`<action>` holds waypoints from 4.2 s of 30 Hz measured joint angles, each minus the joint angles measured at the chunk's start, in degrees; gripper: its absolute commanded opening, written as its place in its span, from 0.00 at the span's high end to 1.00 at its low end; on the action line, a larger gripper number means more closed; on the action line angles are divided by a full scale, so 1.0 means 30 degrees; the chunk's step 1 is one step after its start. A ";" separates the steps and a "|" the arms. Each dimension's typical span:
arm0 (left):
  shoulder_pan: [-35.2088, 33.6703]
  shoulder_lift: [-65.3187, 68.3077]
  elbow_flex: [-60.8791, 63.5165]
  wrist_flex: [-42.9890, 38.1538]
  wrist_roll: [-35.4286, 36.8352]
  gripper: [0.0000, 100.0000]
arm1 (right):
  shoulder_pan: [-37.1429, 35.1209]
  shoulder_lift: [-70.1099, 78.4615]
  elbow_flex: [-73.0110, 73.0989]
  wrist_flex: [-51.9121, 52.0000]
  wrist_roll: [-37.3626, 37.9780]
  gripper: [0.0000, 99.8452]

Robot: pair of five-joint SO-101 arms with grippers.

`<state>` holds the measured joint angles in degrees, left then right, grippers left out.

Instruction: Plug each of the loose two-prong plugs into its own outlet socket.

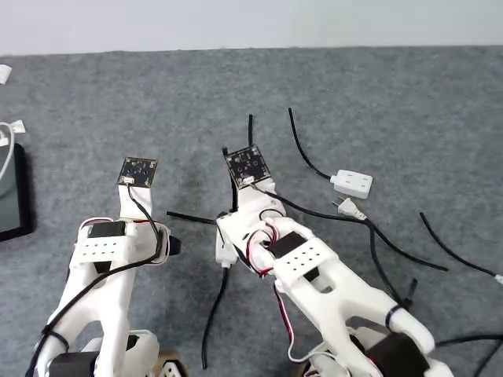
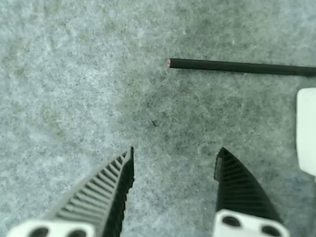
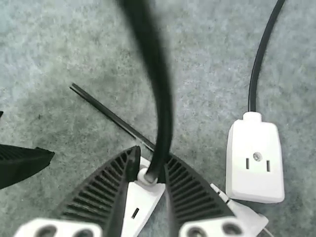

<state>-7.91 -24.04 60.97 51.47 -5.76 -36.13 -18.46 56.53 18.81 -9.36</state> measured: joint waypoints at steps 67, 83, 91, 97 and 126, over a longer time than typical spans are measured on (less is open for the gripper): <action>-0.0586 0.0117 0.0000 0.0000 0.0117 0.75 | -0.3487 0.8117 -0.9700 1.3919 0.1201 0.99; -0.0586 0.0147 0.0000 0.0000 0.0000 0.75 | 1.2073 -0.4044 -0.9700 2.0718 0.6974 0.99; -0.0586 0.0176 0.0000 -0.0352 0.0000 0.75 | 2.6139 -0.3077 -0.8879 1.5179 1.0432 0.99; -0.0586 0.0176 0.0000 -0.0440 0.0000 0.75 | 2.9070 0.0586 -0.8879 1.2484 1.1282 0.96; -0.0586 0.0176 0.0000 -0.0440 0.0000 0.75 | 3.0447 0.2403 -1.2601 1.3509 0.9641 0.74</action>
<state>-9.67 -23.52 60.97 50.15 -5.76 55.21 -11.25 18.73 59.34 19.56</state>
